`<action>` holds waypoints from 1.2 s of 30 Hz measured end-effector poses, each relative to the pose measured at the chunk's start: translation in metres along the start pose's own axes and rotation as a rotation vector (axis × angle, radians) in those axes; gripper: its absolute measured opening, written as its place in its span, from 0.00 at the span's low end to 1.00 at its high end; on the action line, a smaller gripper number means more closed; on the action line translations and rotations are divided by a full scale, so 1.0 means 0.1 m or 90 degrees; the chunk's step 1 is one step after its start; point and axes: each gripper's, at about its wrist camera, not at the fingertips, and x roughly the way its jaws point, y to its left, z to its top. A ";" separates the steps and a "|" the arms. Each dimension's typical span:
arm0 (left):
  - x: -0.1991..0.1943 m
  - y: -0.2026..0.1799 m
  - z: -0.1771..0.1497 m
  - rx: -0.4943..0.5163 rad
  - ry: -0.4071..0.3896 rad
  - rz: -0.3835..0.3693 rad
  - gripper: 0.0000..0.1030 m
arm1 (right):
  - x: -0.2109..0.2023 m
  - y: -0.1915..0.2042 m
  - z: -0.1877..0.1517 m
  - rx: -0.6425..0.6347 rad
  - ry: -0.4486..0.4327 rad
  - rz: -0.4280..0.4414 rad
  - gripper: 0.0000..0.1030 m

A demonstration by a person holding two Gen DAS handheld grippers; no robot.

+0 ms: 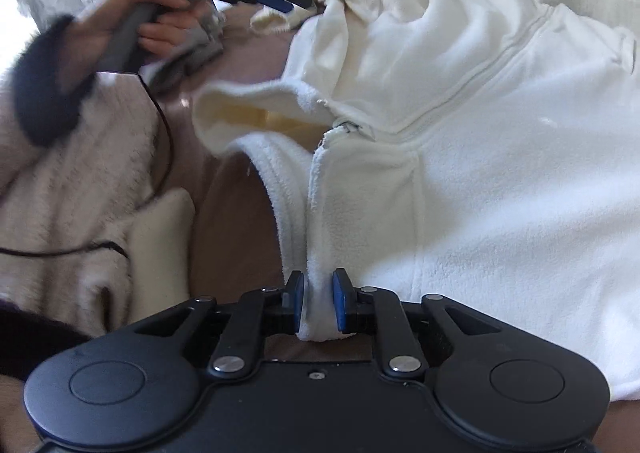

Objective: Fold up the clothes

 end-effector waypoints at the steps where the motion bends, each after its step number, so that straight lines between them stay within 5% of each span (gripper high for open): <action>1: 0.07 0.02 0.03 0.007 0.009 -0.004 0.49 | -0.11 -0.05 0.01 0.009 -0.018 0.011 0.20; 4: 0.39 0.15 0.07 -0.011 0.050 -0.064 0.71 | -0.64 -0.37 0.03 0.102 -0.134 0.021 0.36; 6: 0.67 0.26 0.03 -0.080 0.099 -0.122 0.76 | -0.94 -0.66 -0.03 0.184 -0.203 0.018 0.50; 7: 0.72 0.26 0.01 -0.092 0.100 -0.102 0.69 | -1.02 -0.81 -0.09 0.220 -0.221 0.009 0.50; 9: 0.56 0.15 0.02 -0.017 0.048 -0.013 0.11 | -1.16 -1.11 -0.20 0.291 -0.255 -0.006 0.50; 10: 0.48 0.09 0.03 0.021 0.022 0.031 0.05 | -1.17 -1.23 -0.27 0.323 -0.265 -0.008 0.50; 12: 0.18 0.13 0.02 0.046 -0.050 0.102 0.05 | -1.16 -1.40 -0.36 0.380 -0.275 -0.013 0.50; 14: -0.07 0.36 -0.05 -0.028 -0.066 0.140 0.05 | -1.14 -1.50 -0.42 0.427 -0.279 -0.018 0.50; 17: 0.01 0.69 -0.21 -0.099 0.026 0.175 0.06 | -1.13 -1.46 -0.40 0.429 -0.287 -0.040 0.50; 21: 0.13 0.44 -0.19 0.009 0.048 0.242 0.17 | -1.24 -1.52 -0.47 0.466 -0.300 -0.094 0.49; 23: 0.07 0.30 -0.14 0.057 0.009 0.279 0.26 | -1.39 -1.60 -0.59 0.513 -0.308 -0.113 0.50; 25: -0.18 0.18 -0.08 0.058 -0.068 0.238 0.28 | -1.56 -1.68 -0.70 0.560 -0.316 -0.129 0.57; 29: -0.68 -0.04 0.02 0.007 -0.191 0.085 0.51 | -1.94 -1.98 -0.99 0.652 -0.344 -0.074 0.66; 33: -0.74 -0.59 -0.04 0.023 -0.151 -0.099 0.55 | -2.01 -2.25 -1.26 0.772 -0.381 -0.002 0.67; 36: -0.60 -1.29 -0.22 0.097 -0.080 -0.181 0.56 | -1.83 -2.29 -1.34 0.822 -0.407 0.029 0.67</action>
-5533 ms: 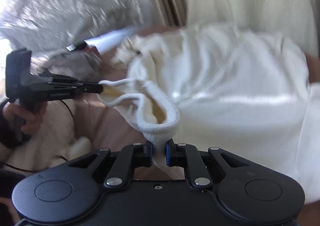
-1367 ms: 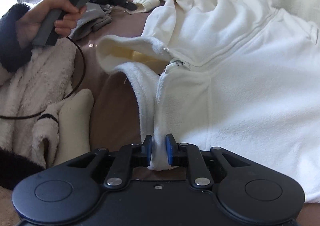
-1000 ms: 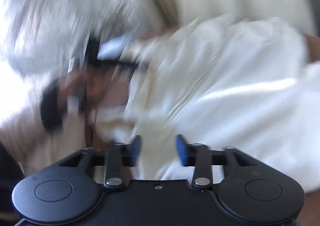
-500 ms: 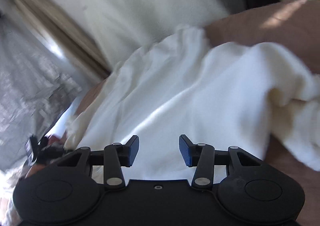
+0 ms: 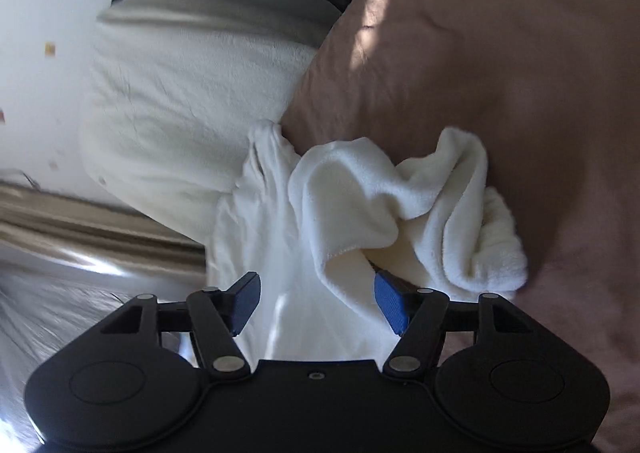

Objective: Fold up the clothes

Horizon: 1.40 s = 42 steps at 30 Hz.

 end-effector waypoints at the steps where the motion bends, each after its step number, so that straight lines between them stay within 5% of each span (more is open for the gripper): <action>1: 0.11 -0.22 -0.05 0.018 0.022 -0.030 0.58 | 0.08 -0.05 -0.04 0.020 0.001 0.003 0.67; 7: 0.62 -1.71 -0.63 0.204 0.128 -0.176 0.69 | 0.21 -0.28 -0.20 0.106 0.017 -0.041 0.69; 10: 0.84 -2.24 -0.94 0.326 0.161 -0.178 0.73 | 0.13 -0.34 -0.22 0.121 -0.018 -0.085 0.71; 14: 1.06 -2.52 -1.32 0.428 0.163 -0.099 0.75 | -0.10 -0.28 -0.29 0.096 -0.125 -0.205 0.73; 15: 1.10 -2.49 -1.34 0.424 0.152 -0.082 0.75 | -0.13 -0.27 -0.29 0.090 -0.140 -0.227 0.79; 16: 1.10 -2.43 -1.32 0.407 0.141 -0.083 0.63 | -0.09 -0.29 -0.27 0.091 -0.137 -0.225 0.81; 17: 1.09 -2.38 -1.29 0.390 0.131 -0.084 0.34 | -0.06 -0.31 -0.26 0.092 -0.135 -0.224 0.81; 19: 1.01 -2.26 -1.19 0.385 0.110 -0.078 0.11 | 0.01 -0.34 -0.21 0.090 -0.128 -0.221 0.83; 21: 0.91 -2.15 -1.10 0.387 0.077 -0.047 0.09 | 0.12 -0.29 -0.16 0.052 -0.109 -0.224 0.81; 23: 0.80 -1.99 -1.00 0.358 0.048 -0.024 0.09 | 0.24 -0.15 -0.12 -0.022 -0.105 -0.234 0.37; 25: 0.65 -1.78 -0.80 0.286 0.020 -0.040 0.09 | 0.34 0.10 -0.06 -0.133 -0.119 -0.300 0.33; 27: 0.48 -1.60 -0.62 0.232 -0.007 -0.045 0.08 | 0.28 0.38 0.00 -0.244 -0.199 -0.370 0.33; 30: 0.27 -1.41 -0.47 0.202 -0.038 -0.061 0.08 | -0.04 0.82 0.10 -0.412 -0.403 -0.481 0.33; 32: 0.24 -1.40 -0.48 0.188 -0.013 -0.101 0.09 | -0.26 0.86 0.25 -0.426 -0.491 -0.479 0.35; 33: 0.27 -1.41 -0.52 0.173 0.002 -0.123 0.09 | -0.36 0.85 0.33 -0.424 -0.522 -0.475 0.37; 35: 0.34 -1.48 -0.64 0.162 0.036 -0.146 0.09 | -0.42 0.60 0.55 -0.351 -0.489 -0.470 0.38; 37: 0.52 -1.59 -0.79 0.183 0.074 -0.131 0.09 | -0.40 0.32 0.70 -0.248 -0.424 -0.506 0.53; 40: 0.70 -1.68 -0.97 0.202 0.113 -0.112 0.09 | -0.37 -0.11 0.85 -0.068 -0.308 -0.565 0.54; 42: 0.74 -1.66 -1.01 0.194 0.123 -0.109 0.09 | -0.58 -0.31 0.74 0.050 -0.308 -0.467 0.55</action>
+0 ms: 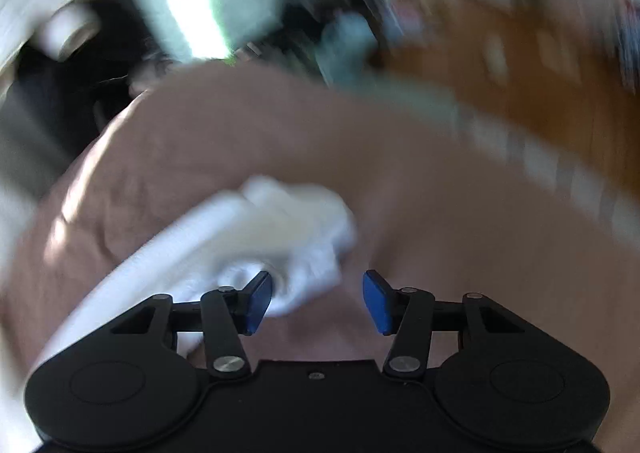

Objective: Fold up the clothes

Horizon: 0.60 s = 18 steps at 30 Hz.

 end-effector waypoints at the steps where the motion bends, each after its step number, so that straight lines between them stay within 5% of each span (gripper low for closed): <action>1: 0.01 0.02 0.00 -0.004 0.000 0.002 0.09 | -0.05 -0.16 -0.02 0.060 0.015 0.050 0.56; 5: 0.02 0.16 0.03 -0.017 0.003 0.031 0.12 | -0.03 -0.28 -0.14 0.159 0.052 0.220 0.67; 9: -0.04 0.36 0.04 -0.054 -0.009 0.019 0.12 | 0.13 -0.12 -0.27 0.202 0.107 0.368 0.90; 13: -0.12 0.31 0.03 -0.043 -0.031 0.012 0.09 | 0.45 0.27 -0.25 0.114 0.124 0.291 0.90; 15: -0.17 0.27 0.02 -0.033 -0.046 0.011 0.08 | 0.54 0.48 -0.21 0.041 0.080 0.219 0.76; 16: -0.20 0.24 0.03 -0.027 -0.055 0.008 0.08 | 0.58 0.58 -0.19 0.005 0.058 0.182 0.37; 17: -0.27 0.21 0.06 -0.018 -0.066 -0.003 0.08 | 0.59 0.68 -0.16 -0.033 0.028 0.153 0.15; 18: -0.34 0.18 0.09 -0.009 -0.078 -0.016 0.07 | 0.51 0.78 -0.11 -0.077 -0.026 0.145 0.13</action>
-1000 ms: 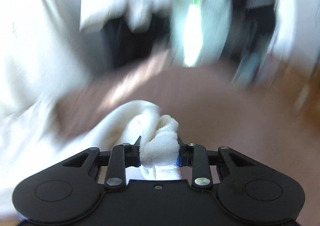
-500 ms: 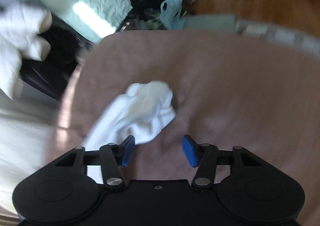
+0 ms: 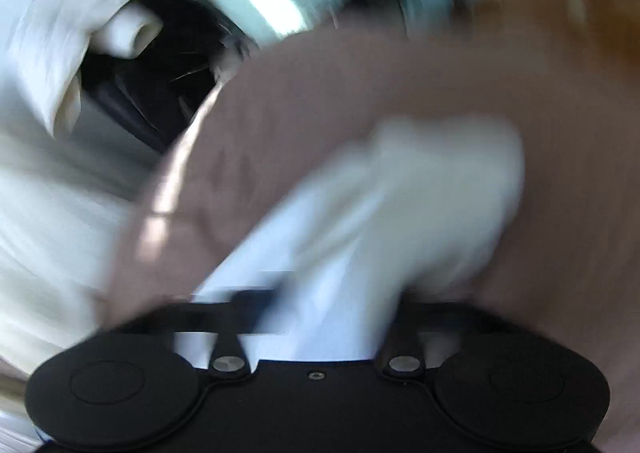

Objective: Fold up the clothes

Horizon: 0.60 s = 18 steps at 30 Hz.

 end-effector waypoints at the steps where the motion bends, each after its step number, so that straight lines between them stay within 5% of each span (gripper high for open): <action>1: -0.07 -0.05 0.04 0.010 -0.012 -0.020 0.07 | -0.06 0.10 0.06 -0.050 -0.048 -0.010 0.11; 5: -0.27 -0.22 0.16 0.012 -0.038 -0.118 0.07 | -0.57 0.29 0.19 -0.125 -0.230 -0.013 0.09; 9: -0.16 -0.41 0.21 0.004 -0.010 -0.165 0.07 | -0.77 0.23 0.38 -0.180 -0.343 -0.077 0.09; 11: -0.05 -0.56 0.19 0.014 0.016 -0.183 0.07 | -0.77 0.03 0.45 -0.171 -0.334 -0.091 0.09; 14: 0.40 -0.68 0.05 0.006 0.130 -0.115 0.10 | -0.39 -0.35 0.53 -0.128 -0.202 -0.127 0.10; 16: 0.65 -0.67 -0.04 -0.023 0.210 -0.068 0.15 | -0.08 -0.56 0.44 -0.088 -0.100 -0.153 0.20; 18: 0.59 -0.63 -0.07 -0.029 0.200 -0.078 0.22 | -0.03 -0.57 0.34 -0.101 -0.071 -0.180 0.33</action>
